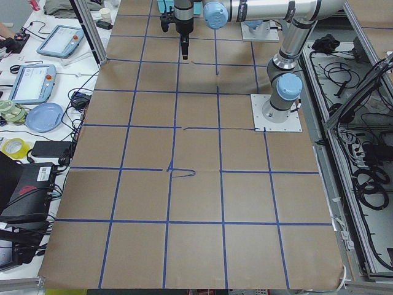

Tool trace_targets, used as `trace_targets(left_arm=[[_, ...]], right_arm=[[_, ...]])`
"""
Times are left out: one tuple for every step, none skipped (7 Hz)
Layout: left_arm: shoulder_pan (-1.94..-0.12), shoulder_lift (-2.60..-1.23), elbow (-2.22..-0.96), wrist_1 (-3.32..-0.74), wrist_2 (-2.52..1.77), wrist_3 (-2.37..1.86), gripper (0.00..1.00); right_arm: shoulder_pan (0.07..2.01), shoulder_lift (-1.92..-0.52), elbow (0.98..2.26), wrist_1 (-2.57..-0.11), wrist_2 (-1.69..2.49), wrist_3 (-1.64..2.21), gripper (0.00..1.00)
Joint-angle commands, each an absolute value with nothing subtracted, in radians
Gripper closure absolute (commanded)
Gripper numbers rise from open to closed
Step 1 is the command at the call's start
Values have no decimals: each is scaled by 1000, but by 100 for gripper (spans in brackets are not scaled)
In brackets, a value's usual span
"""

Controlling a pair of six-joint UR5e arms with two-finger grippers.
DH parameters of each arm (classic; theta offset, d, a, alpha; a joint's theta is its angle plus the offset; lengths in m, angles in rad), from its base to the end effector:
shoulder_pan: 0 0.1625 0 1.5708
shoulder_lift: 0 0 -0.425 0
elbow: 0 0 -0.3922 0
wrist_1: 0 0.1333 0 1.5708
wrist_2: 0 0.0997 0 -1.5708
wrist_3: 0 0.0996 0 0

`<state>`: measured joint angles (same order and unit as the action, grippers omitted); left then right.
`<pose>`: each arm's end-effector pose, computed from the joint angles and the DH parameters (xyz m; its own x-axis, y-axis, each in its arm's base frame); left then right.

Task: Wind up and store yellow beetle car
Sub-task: 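Lower the car into the blue tray and open the right gripper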

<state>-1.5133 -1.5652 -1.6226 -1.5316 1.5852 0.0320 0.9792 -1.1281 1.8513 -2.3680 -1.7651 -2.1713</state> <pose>-0.1036 -0.4952 0.4691 -0.9996 -0.0254 -0.0142 -0.0255 0.9996 0.0075 -0.2303 -0.5473 0.1969 -0.0032 -0.9989 -0.0478 -0.9796 -0.0065 0.2006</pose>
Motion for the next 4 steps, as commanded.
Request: trace_targets(left_arm=[[-1516, -1569, -1627, -1531, 1580, 29, 0], [-1516, -1571, -1626, -1526, 1586, 37, 0], [-1509, -1574, -1628, -1528, 1594, 34, 0], [-1509, -1580, -1638, -1522, 1588, 17, 0]], right_arm=[[976, -1176, 1842, -2329, -1766, -2166, 2], [977, -1259, 1839, -2262, -1761, -2131, 2], [982, -1325, 1810, -2194, -1761, -2087, 2], [986, -1365, 1755, -2116, -1749, -2062, 0]])
